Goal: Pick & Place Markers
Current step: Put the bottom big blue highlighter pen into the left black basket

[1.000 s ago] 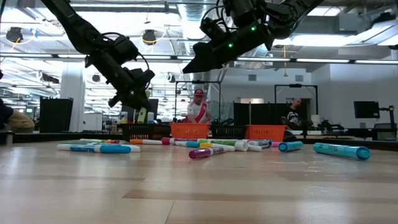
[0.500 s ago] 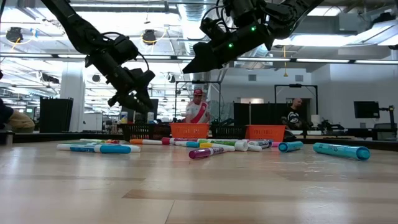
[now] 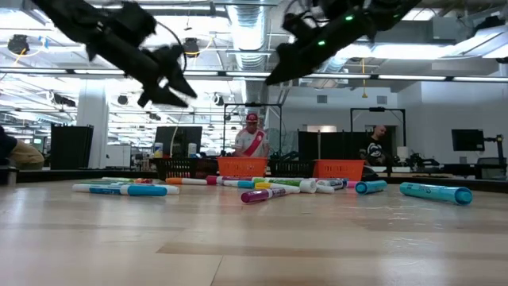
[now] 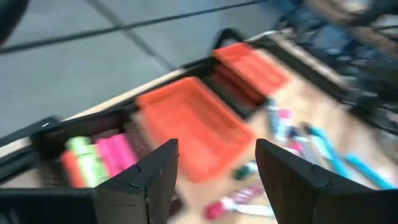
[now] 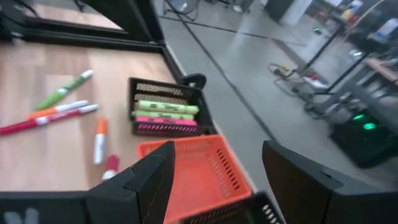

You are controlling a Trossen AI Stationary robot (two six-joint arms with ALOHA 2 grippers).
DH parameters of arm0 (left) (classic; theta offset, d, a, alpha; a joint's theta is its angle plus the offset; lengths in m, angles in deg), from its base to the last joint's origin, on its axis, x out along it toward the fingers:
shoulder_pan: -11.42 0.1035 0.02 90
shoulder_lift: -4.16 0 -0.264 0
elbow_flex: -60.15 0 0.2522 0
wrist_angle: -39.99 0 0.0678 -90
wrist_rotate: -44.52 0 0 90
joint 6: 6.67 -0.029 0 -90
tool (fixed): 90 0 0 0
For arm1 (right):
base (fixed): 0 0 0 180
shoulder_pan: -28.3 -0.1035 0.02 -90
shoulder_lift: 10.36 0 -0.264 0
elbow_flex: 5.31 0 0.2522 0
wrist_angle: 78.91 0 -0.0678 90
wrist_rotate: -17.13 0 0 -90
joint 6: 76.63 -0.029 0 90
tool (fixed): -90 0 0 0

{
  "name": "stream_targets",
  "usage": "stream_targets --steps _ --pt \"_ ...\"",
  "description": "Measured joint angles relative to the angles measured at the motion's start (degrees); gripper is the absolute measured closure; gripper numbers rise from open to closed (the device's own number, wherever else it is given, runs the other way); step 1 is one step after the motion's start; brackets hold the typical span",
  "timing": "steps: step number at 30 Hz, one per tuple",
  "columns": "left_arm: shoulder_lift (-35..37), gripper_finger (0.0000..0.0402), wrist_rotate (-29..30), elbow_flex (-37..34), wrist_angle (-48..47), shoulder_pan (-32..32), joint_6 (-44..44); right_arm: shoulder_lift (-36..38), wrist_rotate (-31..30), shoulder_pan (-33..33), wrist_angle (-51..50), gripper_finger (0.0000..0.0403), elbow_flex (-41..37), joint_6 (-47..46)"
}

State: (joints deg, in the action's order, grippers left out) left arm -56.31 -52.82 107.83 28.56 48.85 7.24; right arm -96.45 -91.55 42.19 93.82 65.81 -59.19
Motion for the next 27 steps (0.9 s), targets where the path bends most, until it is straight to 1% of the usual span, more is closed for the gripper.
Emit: stream_targets --steps 3,6,9,12,16,19,21,23,25,27 --pt "6.28 0.0190 0.28 -4.14 3.69 -4.80 0.35 5.68 3.96 1.65 0.02 0.0168 -5.25 -2.49" --pt "11.28 0.0190 0.34 -7.94 8.68 -9.54 0.46 10.45 9.97 3.20 -0.15 0.0168 -10.51 -3.75" --pt "14.53 0.0189 0.31 -11.40 12.98 -13.93 0.02 13.62 17.60 3.93 -0.28 0.0168 -14.40 -3.48" --pt "15.60 0.0190 0.31 -14.21 17.44 -17.32 -0.28 14.65 22.07 3.73 -0.46 0.0168 -15.75 -3.52" --pt "14.81 0.0191 0.37 -16.16 22.23 -19.88 -0.33 14.64 22.08 2.37 -3.42 0.0168 -15.81 -2.98" --pt "14.15 0.0190 0.46 -16.16 22.56 -20.67 -0.33 14.64 18.33 1.45 -8.79 0.0168 -15.87 -2.46" --pt "13.72 0.0190 0.44 -16.16 22.55 -21.06 -0.18 14.84 14.96 1.07 -13.30 0.0168 -15.87 -3.64" --pt "13.15 0.0191 0.45 -16.16 22.59 -21.63 -0.08 14.96 12.87 1.11 -19.00 0.0168 -15.87 -3.98" --pt "12.51 0.0192 0.45 -16.16 22.62 -22.47 0.02 14.95 12.67 1.11 -25.16 0.0168 -15.89 -5.04" --pt "12.01 0.0192 0.44 -16.18 22.59 -23.33 0.02 14.93 12.72 1.09 -29.98 0.0168 -15.89 -8.58"
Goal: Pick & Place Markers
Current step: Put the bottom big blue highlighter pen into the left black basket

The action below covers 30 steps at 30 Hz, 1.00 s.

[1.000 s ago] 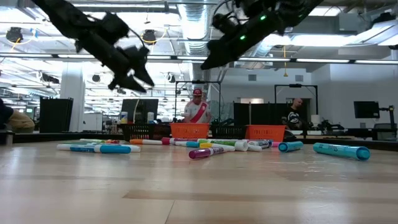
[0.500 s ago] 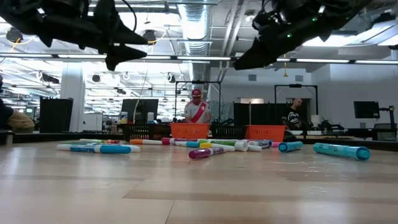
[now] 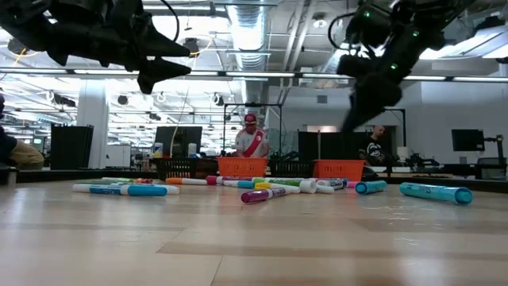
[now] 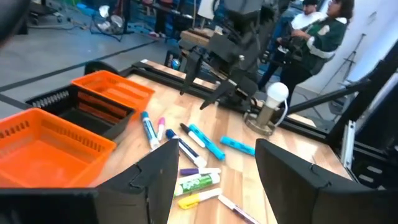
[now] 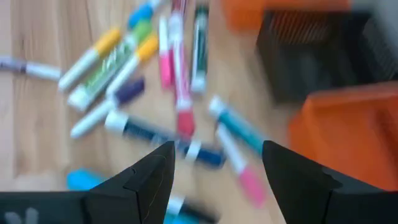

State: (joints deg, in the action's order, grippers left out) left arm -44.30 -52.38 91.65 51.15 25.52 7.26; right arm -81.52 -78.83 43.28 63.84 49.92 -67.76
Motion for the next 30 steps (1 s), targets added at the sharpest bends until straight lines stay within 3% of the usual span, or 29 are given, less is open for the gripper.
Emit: stream_targets --steps 6,13,20,25,30 --pt "-1.94 0.0191 0.01 0.00 3.32 -1.70 2.65 -0.15 0.04 -0.04 -10.41 0.0168 0.00 -19.12" --pt "-4.17 0.0194 0.00 0.02 6.62 -2.49 3.06 -0.44 -0.96 -2.86 -10.65 0.0168 0.00 -39.13" --pt "-4.22 0.0194 0.03 0.02 6.83 -3.04 7.15 -0.44 -4.48 -12.40 -12.25 0.0168 -1.76 -51.03" --pt "-4.22 0.0194 0.38 0.02 7.31 -6.80 8.00 -0.44 -6.79 -20.18 -12.89 0.0168 -3.77 -60.61" --pt "-4.22 0.0196 6.63 0.02 7.79 -12.28 8.00 -0.44 -11.39 -26.92 -12.80 0.0168 -6.04 -69.62"
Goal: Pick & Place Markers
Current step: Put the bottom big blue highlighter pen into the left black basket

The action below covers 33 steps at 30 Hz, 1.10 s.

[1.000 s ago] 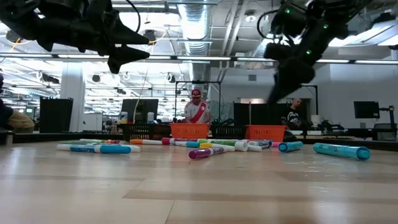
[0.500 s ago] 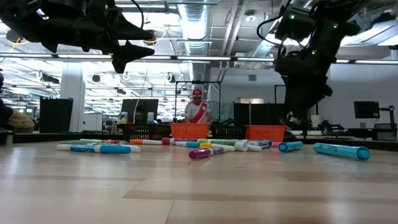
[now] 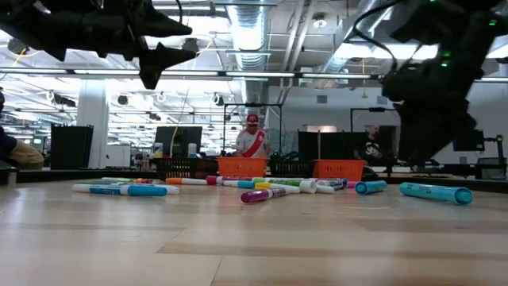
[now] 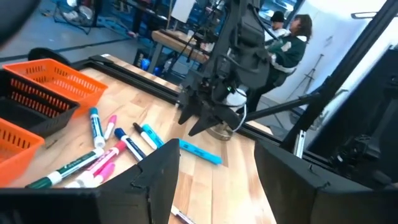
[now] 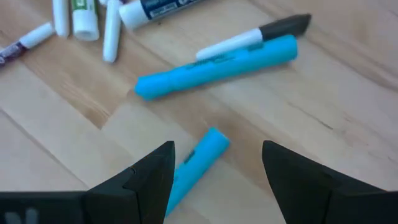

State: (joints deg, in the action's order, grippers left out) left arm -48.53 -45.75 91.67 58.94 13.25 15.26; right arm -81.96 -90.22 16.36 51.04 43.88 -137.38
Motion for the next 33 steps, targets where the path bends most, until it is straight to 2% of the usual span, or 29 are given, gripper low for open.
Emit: stream_targets --steps 6,11,20,24,28,33 --pt "0.00 0.0197 6.38 0.00 0.66 -4.65 0.00 -0.02 -6.90 -4.45 2.17 0.0168 -2.13 -7.27" --pt "0.00 0.0198 9.57 0.02 1.01 -7.39 0.00 -1.43 -7.08 -7.08 9.72 0.0168 -5.09 -9.93" --pt "0.00 0.0198 11.18 0.04 1.89 -9.38 0.00 -12.93 -6.22 -7.45 11.03 0.0169 -4.88 -12.62" --pt "0.00 0.0198 11.20 0.04 2.09 -9.38 -0.01 -15.10 -7.50 -7.15 11.03 0.0172 -4.16 -12.35" --pt "0.00 0.0198 11.20 0.04 2.31 -9.38 -0.22 -14.21 -5.65 -7.11 8.90 0.0198 -3.01 -11.75" --pt "0.00 0.0198 11.20 0.04 2.31 -9.38 -0.22 -13.46 -5.01 -6.96 8.42 0.0267 -2.44 -9.07"
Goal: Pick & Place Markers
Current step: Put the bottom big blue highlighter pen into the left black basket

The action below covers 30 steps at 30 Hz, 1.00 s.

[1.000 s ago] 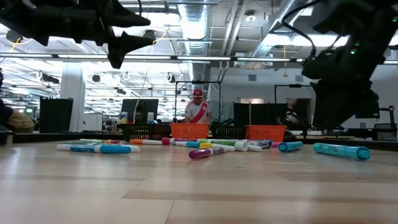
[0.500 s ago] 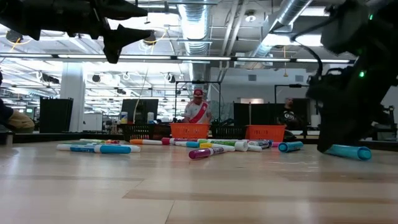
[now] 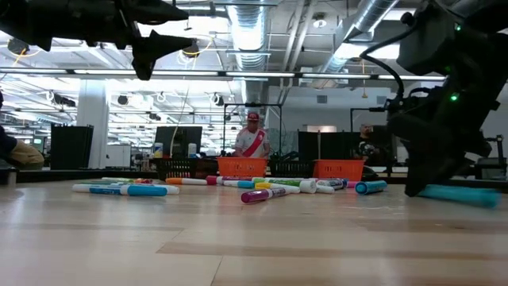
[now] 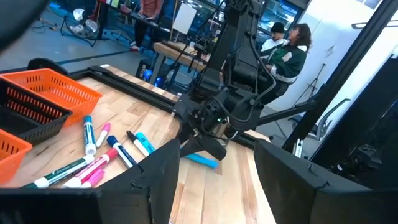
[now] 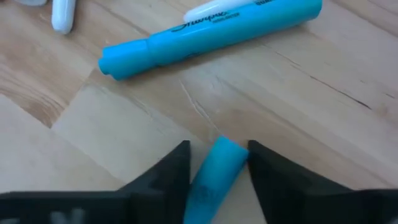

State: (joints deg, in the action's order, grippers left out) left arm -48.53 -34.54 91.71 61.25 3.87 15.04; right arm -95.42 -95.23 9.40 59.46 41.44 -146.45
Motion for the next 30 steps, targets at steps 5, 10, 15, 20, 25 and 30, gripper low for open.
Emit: stream_targets --steps 5,10,15,20,25,30 --pt "0.00 0.0198 0.00 0.00 0.00 0.02 0.00 0.18 0.21 -0.15 0.54 0.0335 0.02 2.73" --pt "0.00 0.0198 0.00 0.00 0.00 0.02 0.00 2.87 2.42 -0.20 2.99 0.0342 -0.03 8.37" --pt "0.00 0.0198 -0.02 0.00 0.00 0.02 -2.01 7.05 0.84 -0.06 4.78 0.0327 2.83 17.01" --pt "0.00 0.0198 -0.02 0.00 0.23 0.05 -3.46 10.56 -0.80 1.24 11.33 0.0331 5.34 28.81" --pt "0.02 0.0198 -0.04 0.00 1.90 1.05 -4.91 12.67 2.64 5.15 26.05 0.0337 6.93 44.01" --pt "0.02 0.0198 -1.61 0.00 3.86 2.98 -5.40 12.47 10.17 10.18 40.43 0.0332 7.91 55.58"
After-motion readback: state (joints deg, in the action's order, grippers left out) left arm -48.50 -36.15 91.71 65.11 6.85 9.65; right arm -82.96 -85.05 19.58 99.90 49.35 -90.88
